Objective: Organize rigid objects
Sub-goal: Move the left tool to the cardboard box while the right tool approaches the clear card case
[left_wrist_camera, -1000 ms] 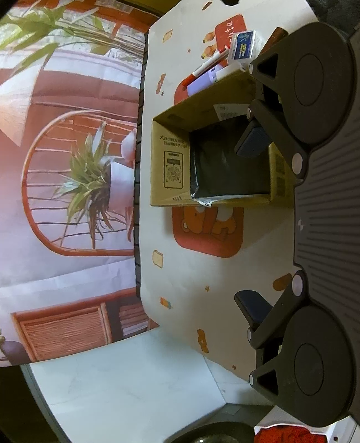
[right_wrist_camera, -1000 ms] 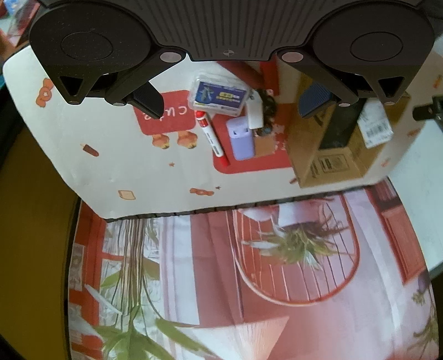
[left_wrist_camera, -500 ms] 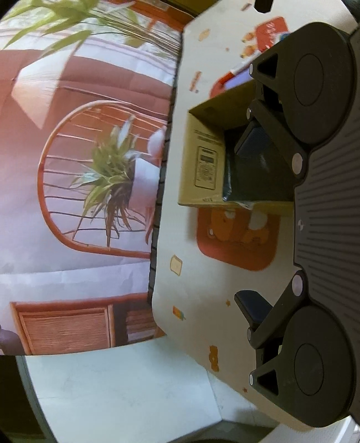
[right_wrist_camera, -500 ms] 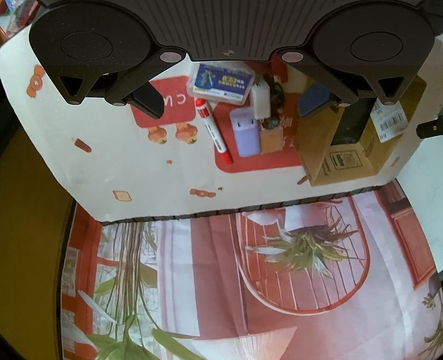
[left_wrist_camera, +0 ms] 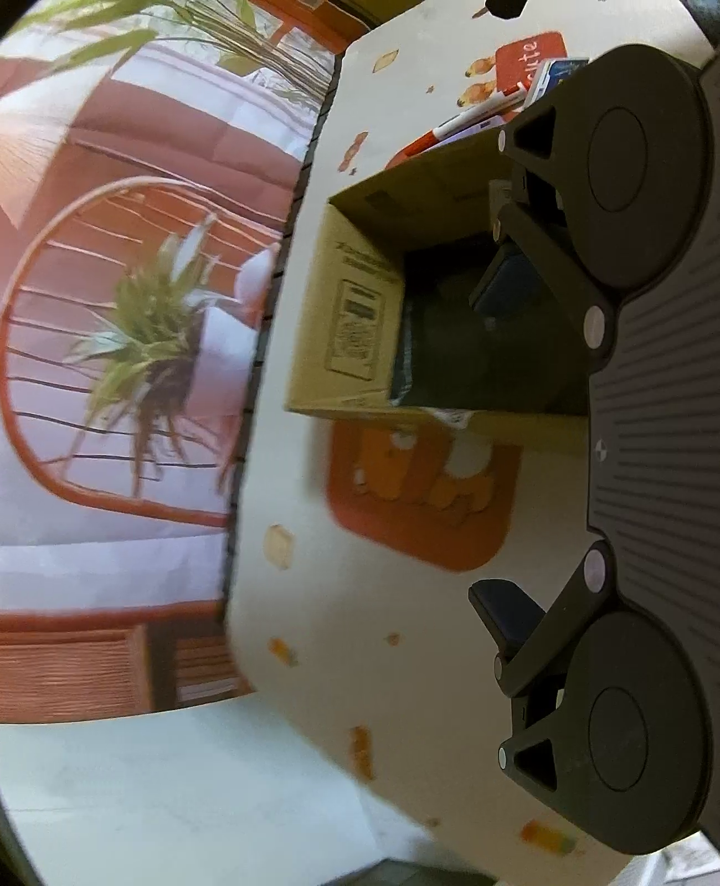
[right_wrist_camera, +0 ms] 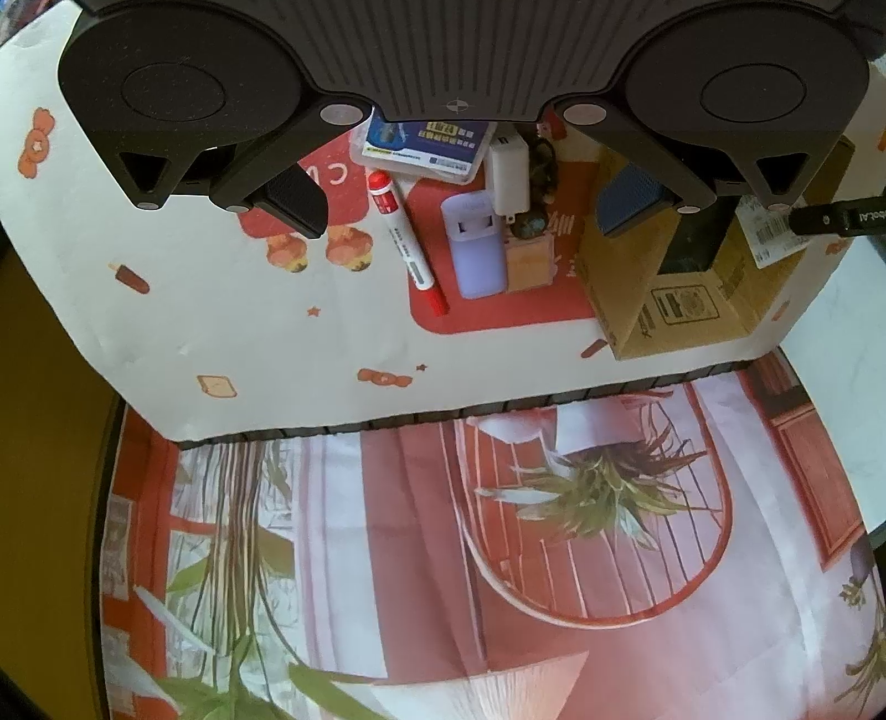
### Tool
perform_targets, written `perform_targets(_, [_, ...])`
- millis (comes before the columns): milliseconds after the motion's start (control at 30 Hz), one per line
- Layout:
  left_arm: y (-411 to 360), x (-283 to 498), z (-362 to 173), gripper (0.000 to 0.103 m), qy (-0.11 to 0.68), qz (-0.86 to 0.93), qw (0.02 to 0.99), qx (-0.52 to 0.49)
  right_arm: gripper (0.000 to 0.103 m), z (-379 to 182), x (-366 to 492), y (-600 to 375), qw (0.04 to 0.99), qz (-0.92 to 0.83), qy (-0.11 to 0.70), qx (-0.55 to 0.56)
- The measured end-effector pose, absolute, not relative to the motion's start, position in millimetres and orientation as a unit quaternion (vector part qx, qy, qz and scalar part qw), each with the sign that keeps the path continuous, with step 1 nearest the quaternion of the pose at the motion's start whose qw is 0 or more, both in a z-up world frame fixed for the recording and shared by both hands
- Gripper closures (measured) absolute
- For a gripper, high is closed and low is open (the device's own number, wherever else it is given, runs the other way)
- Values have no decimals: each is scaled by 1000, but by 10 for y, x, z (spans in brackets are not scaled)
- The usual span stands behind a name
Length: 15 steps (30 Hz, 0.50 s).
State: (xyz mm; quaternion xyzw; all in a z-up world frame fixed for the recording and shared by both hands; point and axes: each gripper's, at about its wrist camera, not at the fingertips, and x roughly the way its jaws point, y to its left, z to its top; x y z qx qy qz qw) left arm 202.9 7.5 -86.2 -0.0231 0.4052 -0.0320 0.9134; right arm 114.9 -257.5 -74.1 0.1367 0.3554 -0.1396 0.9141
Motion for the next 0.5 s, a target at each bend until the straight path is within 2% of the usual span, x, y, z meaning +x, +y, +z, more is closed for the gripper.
perform_targets(500, [31,2000,-1019,23,420,-37,907,-16,1,-1079,1144,-2543,911,-133,369,130])
